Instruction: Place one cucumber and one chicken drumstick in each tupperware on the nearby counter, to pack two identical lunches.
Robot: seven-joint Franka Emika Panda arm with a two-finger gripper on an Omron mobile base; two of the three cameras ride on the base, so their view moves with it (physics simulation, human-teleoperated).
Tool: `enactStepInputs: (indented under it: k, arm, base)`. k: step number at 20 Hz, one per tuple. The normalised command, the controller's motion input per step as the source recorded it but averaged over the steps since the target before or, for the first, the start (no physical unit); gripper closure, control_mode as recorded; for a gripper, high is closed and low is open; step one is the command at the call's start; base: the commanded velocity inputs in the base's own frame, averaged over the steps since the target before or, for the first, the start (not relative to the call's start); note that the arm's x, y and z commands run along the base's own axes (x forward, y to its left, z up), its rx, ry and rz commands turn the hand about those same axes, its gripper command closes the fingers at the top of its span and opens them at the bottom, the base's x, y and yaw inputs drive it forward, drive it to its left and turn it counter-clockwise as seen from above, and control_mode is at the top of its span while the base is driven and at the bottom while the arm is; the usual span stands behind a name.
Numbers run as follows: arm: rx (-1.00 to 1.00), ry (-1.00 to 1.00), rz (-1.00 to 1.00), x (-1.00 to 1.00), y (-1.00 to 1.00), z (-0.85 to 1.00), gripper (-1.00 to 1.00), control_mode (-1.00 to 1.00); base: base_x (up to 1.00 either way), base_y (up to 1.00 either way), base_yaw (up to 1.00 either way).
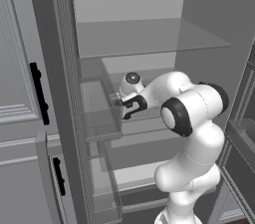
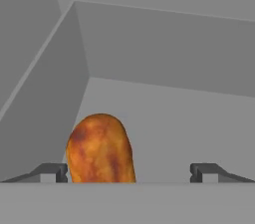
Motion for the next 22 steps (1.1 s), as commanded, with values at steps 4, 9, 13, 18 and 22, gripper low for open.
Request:
enactStepInputs:
  k: [4, 9, 13, 18, 22]
  arm:
    - [-0.01, 0.00, 0.00, -0.08, 0.00, -0.39, -1.00, -1.00]
    - [-0.01, 0.00, 0.00, -0.34, 0.00, -0.45, 1.00, -1.00]
    - [0.00, 0.00, 0.00, -0.19, 0.00, -0.26, 1.00, -1.00]
    - [0.00, 0.00, 0.00, -0.06, 0.00, -0.01, 1.00, -1.00]
    - [0.00, 0.00, 0.00, -0.09, 0.00, 0.00, 1.00, -1.00]
  base:
    - [0.00, 0.00, 0.00]
    - [0.00, 0.00, 0.00]
    - [0.00, 0.00, 0.00]
    - [0.00, 0.00, 0.00]
    - [0.00, 0.00, 0.00]
